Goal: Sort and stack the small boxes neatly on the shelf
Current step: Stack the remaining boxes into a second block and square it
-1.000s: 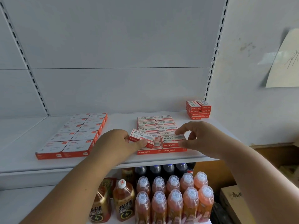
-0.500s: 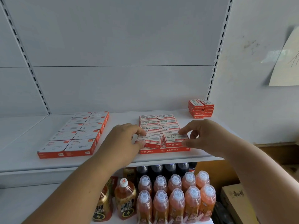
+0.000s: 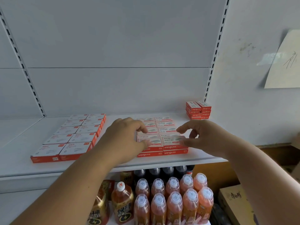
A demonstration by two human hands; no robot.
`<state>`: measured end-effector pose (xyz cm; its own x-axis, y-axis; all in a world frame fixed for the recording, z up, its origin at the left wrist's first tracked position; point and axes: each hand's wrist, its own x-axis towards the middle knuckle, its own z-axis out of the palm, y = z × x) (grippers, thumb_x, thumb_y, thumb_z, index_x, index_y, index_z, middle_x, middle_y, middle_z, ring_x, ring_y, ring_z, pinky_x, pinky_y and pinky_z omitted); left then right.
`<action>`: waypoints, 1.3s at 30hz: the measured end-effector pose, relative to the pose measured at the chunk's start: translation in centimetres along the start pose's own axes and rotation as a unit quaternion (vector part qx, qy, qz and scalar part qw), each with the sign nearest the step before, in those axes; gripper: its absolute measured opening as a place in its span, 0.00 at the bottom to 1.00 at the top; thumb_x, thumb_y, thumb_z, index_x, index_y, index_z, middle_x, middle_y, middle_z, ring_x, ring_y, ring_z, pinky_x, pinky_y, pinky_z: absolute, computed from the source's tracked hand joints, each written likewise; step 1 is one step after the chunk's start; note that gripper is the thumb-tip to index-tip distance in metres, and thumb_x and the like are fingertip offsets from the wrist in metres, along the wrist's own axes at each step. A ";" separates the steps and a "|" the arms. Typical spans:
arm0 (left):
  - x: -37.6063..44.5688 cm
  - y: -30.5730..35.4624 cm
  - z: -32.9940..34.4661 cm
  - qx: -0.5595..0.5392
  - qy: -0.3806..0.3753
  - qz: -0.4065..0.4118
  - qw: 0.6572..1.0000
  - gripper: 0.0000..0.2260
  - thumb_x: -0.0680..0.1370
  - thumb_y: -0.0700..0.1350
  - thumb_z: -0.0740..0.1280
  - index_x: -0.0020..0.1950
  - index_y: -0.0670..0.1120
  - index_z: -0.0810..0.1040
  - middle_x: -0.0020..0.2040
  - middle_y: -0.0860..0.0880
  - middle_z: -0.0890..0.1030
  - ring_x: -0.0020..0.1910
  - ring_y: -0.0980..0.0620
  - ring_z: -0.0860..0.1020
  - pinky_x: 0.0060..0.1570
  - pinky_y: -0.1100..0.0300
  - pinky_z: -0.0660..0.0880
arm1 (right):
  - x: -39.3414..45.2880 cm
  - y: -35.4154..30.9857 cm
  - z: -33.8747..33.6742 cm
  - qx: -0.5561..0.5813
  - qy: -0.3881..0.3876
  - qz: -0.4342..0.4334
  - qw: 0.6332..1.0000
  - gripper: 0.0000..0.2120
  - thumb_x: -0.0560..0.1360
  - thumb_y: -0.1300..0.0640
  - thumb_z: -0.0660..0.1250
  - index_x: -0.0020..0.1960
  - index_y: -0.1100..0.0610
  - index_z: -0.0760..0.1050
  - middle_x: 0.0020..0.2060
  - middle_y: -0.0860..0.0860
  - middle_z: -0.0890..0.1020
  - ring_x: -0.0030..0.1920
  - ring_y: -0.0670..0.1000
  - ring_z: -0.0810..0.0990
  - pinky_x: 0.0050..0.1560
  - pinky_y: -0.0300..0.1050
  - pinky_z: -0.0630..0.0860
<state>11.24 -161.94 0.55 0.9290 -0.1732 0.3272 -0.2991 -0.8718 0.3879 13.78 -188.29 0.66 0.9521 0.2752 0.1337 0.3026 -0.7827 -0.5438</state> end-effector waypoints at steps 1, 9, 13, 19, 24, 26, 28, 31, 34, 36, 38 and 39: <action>0.5 0.4 -0.2 -0.008 0.008 0.011 1.000 0.12 0.73 0.59 0.72 0.54 0.62 0.75 0.51 0.64 0.73 0.51 0.59 0.71 0.46 0.63 0.66 | 0.2 0.3 -0.2 0.006 0.021 -0.001 1.000 0.14 0.71 0.45 0.73 0.56 0.40 0.78 0.44 0.43 0.82 0.41 0.47 0.80 0.43 0.41 0.80; 6.6 8.1 1.4 -0.020 -0.040 0.088 0.995 0.07 0.76 0.57 0.67 0.52 0.58 0.77 0.51 0.60 0.79 0.49 0.58 0.74 0.44 0.62 0.69 | 2.7 5.0 -4.3 0.068 0.215 0.020 0.974 0.05 0.73 0.52 0.73 0.48 0.45 0.80 0.26 0.29 0.75 0.26 0.33 0.73 0.25 0.28 0.63; 10.3 11.1 3.5 -0.022 -0.060 0.055 0.996 0.08 0.75 0.56 0.68 0.52 0.57 0.78 0.50 0.59 0.78 0.47 0.57 0.76 0.43 0.61 0.73 | 5.1 7.8 -5.8 0.039 0.232 0.044 0.971 0.05 0.72 0.52 0.72 0.48 0.47 0.80 0.41 0.41 0.81 0.38 0.40 0.77 0.36 0.38 0.67; 17.6 14.0 6.9 0.012 -0.090 -0.086 0.992 0.16 0.78 0.55 0.63 0.54 0.44 0.81 0.47 0.40 0.81 0.46 0.43 0.80 0.37 0.58 0.70 | 10.4 10.0 -7.0 -0.018 0.159 0.141 0.977 0.18 0.76 0.43 0.66 0.41 0.59 0.75 0.35 0.52 0.76 0.38 0.54 0.76 0.36 0.43 0.67; 20.3 14.5 9.3 0.027 -0.153 -0.178 0.972 0.18 0.80 0.56 0.62 0.51 0.41 0.79 0.48 0.41 0.84 0.36 0.45 0.76 0.38 0.59 0.70 | 12.2 11.4 -7.7 0.004 0.087 0.166 0.982 0.19 0.73 0.51 0.68 0.29 0.57 0.64 0.21 0.50 0.67 0.22 0.50 0.65 0.24 0.40 0.58; 20.6 14.5 9.6 -0.006 -0.158 -0.213 0.964 0.17 0.80 0.54 0.64 0.51 0.40 0.80 0.44 0.43 0.84 0.32 0.47 0.75 0.32 0.61 0.68 | 12.3 12.2 -8.3 0.053 0.072 0.168 0.982 0.16 0.72 0.54 0.69 0.31 0.58 0.67 0.23 0.51 0.68 0.22 0.51 0.64 0.24 0.38 0.58; 20.7 14.4 9.7 -0.071 -0.141 -0.245 0.957 0.12 0.79 0.49 0.67 0.48 0.40 0.80 0.44 0.44 0.84 0.30 0.49 0.74 0.24 0.65 0.65 | 12.3 12.7 -8.6 0.119 0.049 0.176 0.976 0.09 0.71 0.57 0.70 0.36 0.61 0.75 0.27 0.54 0.72 0.20 0.50 0.63 0.24 0.37 0.58; 20.3 14.2 9.5 -0.131 -0.093 -0.272 0.949 0.05 0.76 0.44 0.70 0.45 0.42 0.80 0.38 0.46 0.81 0.28 0.52 0.72 0.24 0.67 0.63 | 12.0 12.8 -8.5 0.214 0.045 0.164 0.962 0.04 0.71 0.62 0.67 0.41 0.60 0.81 0.29 0.54 0.75 0.17 0.46 0.62 0.23 0.35 0.57; 19.8 13.7 9.1 -0.151 -0.029 -0.237 0.959 0.04 0.76 0.44 0.70 0.48 0.45 0.83 0.39 0.48 0.83 0.35 0.51 0.78 0.32 0.62 0.71 | 11.4 12.3 -8.5 0.287 0.070 0.129 0.947 0.07 0.73 0.64 0.66 0.43 0.55 0.81 0.31 0.52 0.80 0.19 0.45 0.67 0.23 0.39 0.61; 19.4 13.4 8.6 -0.199 0.007 -0.211 0.957 0.03 0.78 0.44 0.69 0.50 0.47 0.81 0.44 0.49 0.84 0.42 0.52 0.82 0.40 0.57 0.77 | 11.1 11.6 -8.8 0.349 0.071 0.104 0.929 0.07 0.74 0.64 0.66 0.46 0.55 0.81 0.36 0.54 0.82 0.28 0.48 0.72 0.29 0.42 0.66; 18.4 13.1 7.7 -0.253 0.036 -0.191 0.948 0.03 0.79 0.42 0.68 0.51 0.49 0.79 0.46 0.51 0.85 0.42 0.53 0.84 0.42 0.56 0.79 | 10.8 10.8 -9.2 0.414 0.061 0.077 0.905 0.06 0.77 0.64 0.66 0.49 0.56 0.80 0.43 0.55 0.85 0.37 0.51 0.78 0.35 0.44 0.71; 17.9 12.9 7.1 -0.287 0.048 -0.182 0.939 0.03 0.79 0.41 0.68 0.51 0.49 0.78 0.46 0.51 0.85 0.41 0.53 0.85 0.41 0.57 0.80 | 10.6 10.3 -9.3 0.449 0.054 0.061 0.890 0.06 0.78 0.64 0.65 0.51 0.57 0.80 0.45 0.56 0.86 0.40 0.52 0.80 0.36 0.44 0.72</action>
<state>25.54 -179.50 5.27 0.9767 0.1551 0.1487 -0.0595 -0.4698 0.8807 27.38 -198.59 4.18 0.9887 0.1263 0.0812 0.0855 -0.0292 -0.9959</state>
